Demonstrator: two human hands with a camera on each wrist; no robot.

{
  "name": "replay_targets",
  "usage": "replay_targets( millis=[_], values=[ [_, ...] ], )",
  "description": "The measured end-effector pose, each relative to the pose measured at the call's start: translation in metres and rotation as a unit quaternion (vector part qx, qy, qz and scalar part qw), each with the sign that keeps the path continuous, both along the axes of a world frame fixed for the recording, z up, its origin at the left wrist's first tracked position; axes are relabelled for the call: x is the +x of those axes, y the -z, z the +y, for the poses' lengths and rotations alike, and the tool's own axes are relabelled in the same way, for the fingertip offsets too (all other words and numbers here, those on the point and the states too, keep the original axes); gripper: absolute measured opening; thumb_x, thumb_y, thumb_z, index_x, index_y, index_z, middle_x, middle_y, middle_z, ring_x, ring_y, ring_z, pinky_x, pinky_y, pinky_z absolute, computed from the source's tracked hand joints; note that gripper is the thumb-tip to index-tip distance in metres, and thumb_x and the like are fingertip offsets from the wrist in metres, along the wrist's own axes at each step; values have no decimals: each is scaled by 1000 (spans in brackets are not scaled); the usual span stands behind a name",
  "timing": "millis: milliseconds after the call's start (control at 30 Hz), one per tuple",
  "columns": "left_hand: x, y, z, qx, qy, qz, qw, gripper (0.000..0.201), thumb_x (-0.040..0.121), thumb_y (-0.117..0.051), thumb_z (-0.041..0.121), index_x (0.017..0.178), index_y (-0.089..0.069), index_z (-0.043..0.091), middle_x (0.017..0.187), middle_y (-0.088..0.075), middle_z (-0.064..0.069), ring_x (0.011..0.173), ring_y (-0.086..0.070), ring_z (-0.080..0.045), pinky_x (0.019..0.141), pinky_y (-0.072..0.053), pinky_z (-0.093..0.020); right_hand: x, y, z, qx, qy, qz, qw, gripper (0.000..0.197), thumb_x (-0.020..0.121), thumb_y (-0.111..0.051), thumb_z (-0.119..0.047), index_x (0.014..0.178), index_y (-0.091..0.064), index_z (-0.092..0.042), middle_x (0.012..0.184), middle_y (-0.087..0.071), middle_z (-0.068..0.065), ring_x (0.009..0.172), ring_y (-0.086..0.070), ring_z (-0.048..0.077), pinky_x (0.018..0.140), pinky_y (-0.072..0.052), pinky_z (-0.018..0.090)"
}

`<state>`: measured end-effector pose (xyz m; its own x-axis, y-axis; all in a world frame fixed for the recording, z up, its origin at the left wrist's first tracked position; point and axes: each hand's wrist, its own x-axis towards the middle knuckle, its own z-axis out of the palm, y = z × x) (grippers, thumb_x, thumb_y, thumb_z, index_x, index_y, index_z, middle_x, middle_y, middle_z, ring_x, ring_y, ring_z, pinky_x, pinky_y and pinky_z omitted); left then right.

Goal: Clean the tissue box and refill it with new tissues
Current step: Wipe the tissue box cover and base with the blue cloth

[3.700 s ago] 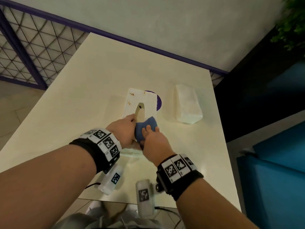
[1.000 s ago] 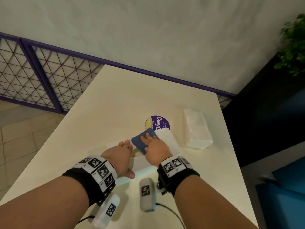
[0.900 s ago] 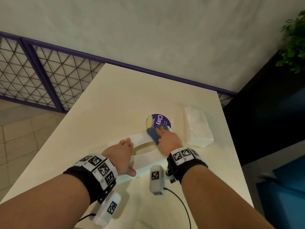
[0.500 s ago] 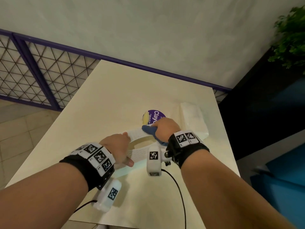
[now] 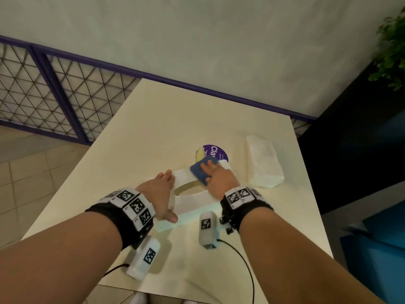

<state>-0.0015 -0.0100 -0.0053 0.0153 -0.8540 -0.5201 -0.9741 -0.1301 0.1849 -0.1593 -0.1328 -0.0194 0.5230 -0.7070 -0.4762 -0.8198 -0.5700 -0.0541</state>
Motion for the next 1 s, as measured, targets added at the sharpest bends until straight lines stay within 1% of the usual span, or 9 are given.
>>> replay_targets(
  millis=[133,267,400,467,533,600,700,900,1000],
  values=[
    [0,4,4,-22,-18,17,999,121,73,-74,54,152,7,10,161,17,-4,149,4,-22,119,-19,-38,6,-6,0,-8,128,13,992,66,98,-38,-19,153,-1,-19,162,0,2,148,-8,27,119,-18,45],
    [-1,3,6,-37,-32,26,998,121,73,-74,54,153,5,11,161,14,-2,150,1,-21,119,-19,-38,26,-13,33,10,42,-27,999,61,98,-39,-14,152,-11,-16,161,-10,6,144,-22,31,114,-30,43],
    [4,0,10,-50,-33,39,997,123,71,-73,59,153,4,10,162,12,-4,149,-1,-20,117,-17,-34,7,-59,31,66,87,-142,984,40,95,-47,-33,129,-61,-17,130,-61,11,116,-56,28,99,-46,36],
    [6,-2,14,-51,-37,16,998,124,71,-70,63,153,3,7,162,10,-8,149,-1,-23,119,-12,-37,-10,-72,18,48,147,-191,969,35,92,-51,-31,120,-67,-16,118,-66,12,110,-60,30,96,-48,37],
    [9,-2,17,-45,-60,8,997,124,67,-71,65,152,-3,5,162,4,-10,148,-10,-26,119,-18,-41,-24,-63,10,37,158,-181,970,41,95,-47,-18,135,-53,-13,133,-58,15,122,-54,32,101,-43,35],
    [12,-2,20,-43,-86,18,995,123,63,-75,64,151,-12,6,162,-4,-8,144,-25,-26,113,-32,-42,-30,-34,21,29,150,-111,982,50,101,-35,-21,150,-26,-16,154,-32,12,139,-34,30,111,-29,36],
    [12,-3,22,-51,-106,36,992,122,62,-80,58,152,-14,8,162,-7,-4,143,-28,-24,113,-32,-38,-15,6,54,-42,190,-80,978,56,102,-26,-26,153,-4,-20,162,0,6,149,-3,26,119,-9,45],
    [13,-2,13,-86,-119,41,988,79,72,-76,34,138,-39,11,148,-32,-4,128,-46,-20,101,-41,-31,44,6,112,70,-6,-170,983,53,101,-32,-28,152,-16,-30,163,-4,2,150,-4,23,118,-7,44],
    [15,-3,13,-64,-92,34,993,96,60,-83,50,137,-41,11,145,-34,-4,128,-44,-21,99,-39,-30,26,5,94,65,-46,-151,985,50,102,-30,-33,151,-19,-33,162,-6,-5,150,-6,16,118,-3,45]
  ],
)
